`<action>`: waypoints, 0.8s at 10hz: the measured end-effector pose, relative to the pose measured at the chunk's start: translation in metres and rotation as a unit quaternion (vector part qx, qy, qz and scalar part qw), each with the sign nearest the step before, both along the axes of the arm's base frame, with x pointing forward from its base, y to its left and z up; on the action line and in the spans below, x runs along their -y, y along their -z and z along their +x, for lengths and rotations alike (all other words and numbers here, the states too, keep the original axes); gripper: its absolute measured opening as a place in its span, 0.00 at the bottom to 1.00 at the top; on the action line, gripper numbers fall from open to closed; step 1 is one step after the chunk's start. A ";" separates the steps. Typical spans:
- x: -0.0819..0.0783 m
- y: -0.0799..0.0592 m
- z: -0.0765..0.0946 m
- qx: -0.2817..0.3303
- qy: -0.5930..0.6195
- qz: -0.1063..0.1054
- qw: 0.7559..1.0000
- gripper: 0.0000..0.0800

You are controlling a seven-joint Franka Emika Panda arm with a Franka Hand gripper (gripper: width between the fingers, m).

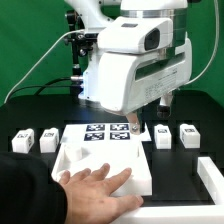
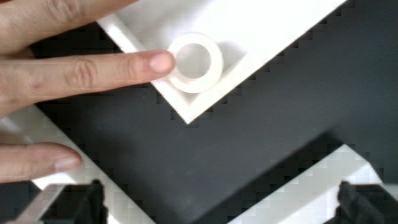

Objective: Assemble one leg

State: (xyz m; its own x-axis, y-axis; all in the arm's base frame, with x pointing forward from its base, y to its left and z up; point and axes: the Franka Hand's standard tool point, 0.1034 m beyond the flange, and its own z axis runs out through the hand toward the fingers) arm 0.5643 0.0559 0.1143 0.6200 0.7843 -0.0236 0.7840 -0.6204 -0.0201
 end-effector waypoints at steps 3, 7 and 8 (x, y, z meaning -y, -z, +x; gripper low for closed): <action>0.000 0.001 0.000 -0.001 0.000 0.000 1.000 0.81; 0.000 0.001 0.000 -0.001 0.000 0.000 1.000 0.81; 0.000 0.001 0.000 -0.001 0.000 0.000 1.000 0.81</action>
Offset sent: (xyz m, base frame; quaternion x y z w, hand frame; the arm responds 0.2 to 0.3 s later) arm 0.0000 0.0000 0.0000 0.0000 0.0000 0.0000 1.0000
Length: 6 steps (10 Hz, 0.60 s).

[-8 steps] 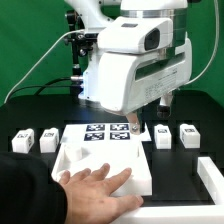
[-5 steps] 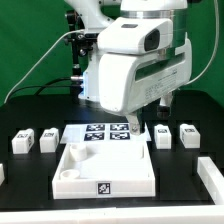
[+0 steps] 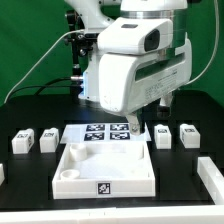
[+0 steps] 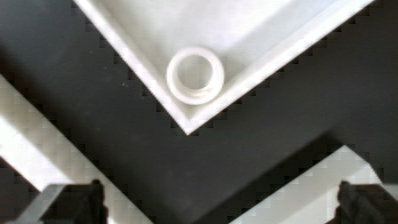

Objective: Assemble one leg

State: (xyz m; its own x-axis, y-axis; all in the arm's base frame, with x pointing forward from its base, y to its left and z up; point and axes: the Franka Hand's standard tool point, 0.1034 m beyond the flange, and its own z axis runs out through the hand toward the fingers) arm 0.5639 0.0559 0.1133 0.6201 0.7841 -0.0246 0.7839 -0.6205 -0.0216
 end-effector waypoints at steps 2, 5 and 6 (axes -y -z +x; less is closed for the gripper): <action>0.000 0.000 0.000 0.000 -0.002 0.000 1.000 0.81; 0.001 0.006 -0.045 0.004 -0.048 0.000 0.999 0.81; 0.015 0.007 -0.067 -0.006 -0.139 0.000 0.990 0.81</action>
Offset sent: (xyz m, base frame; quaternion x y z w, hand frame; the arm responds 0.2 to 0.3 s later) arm -0.0771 0.0124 -0.0136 -0.0141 0.0175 -0.0672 0.9975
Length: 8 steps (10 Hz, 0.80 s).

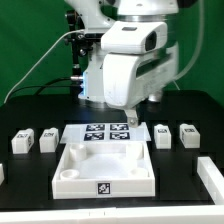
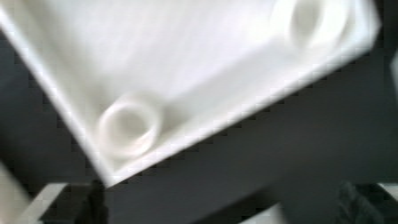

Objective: Assemble one leg

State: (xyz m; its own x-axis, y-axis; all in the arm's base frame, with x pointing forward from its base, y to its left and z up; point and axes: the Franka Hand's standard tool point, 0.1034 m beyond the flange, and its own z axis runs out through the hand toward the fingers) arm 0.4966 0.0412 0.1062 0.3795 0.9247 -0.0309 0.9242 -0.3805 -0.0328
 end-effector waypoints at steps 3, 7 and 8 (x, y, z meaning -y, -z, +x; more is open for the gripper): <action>0.035 0.012 -0.022 -0.009 -0.163 0.009 0.986 0.81; 0.035 0.013 -0.023 -0.009 -0.173 0.009 0.985 0.81; 0.037 0.021 -0.033 -0.002 -0.185 0.009 0.983 0.81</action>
Offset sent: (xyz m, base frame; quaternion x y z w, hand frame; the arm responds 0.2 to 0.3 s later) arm 0.0000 0.0000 0.0000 0.0000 0.0000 -0.2667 0.9638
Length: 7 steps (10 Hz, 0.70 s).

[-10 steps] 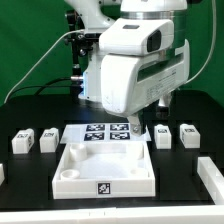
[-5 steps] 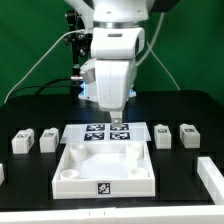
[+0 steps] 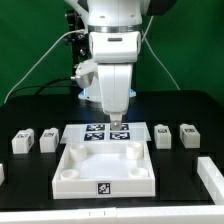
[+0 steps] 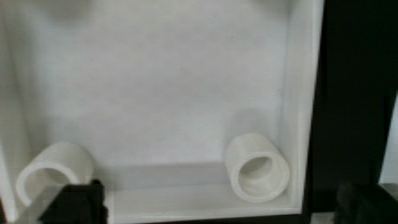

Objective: Assemble one leg

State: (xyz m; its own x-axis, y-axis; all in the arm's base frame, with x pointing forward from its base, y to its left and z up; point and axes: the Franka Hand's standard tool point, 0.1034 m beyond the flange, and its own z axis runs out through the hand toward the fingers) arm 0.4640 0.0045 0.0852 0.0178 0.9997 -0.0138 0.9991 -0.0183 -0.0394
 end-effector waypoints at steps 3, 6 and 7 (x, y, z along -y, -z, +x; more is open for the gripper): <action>0.021 0.042 -0.037 0.000 -0.005 0.008 1.000 0.81; 0.026 0.075 -0.036 -0.006 0.007 0.015 1.000 0.81; 0.026 0.073 -0.036 -0.005 0.007 0.015 1.000 0.78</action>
Offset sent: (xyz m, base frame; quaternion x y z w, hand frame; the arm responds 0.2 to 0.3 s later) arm 0.0048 -0.0001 -0.0547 -0.0347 0.0374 0.0273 0.9983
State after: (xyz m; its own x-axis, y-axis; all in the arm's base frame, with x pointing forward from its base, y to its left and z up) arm 0.4277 -0.0217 0.0121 0.0310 0.9994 0.0160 0.9983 -0.0301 -0.0498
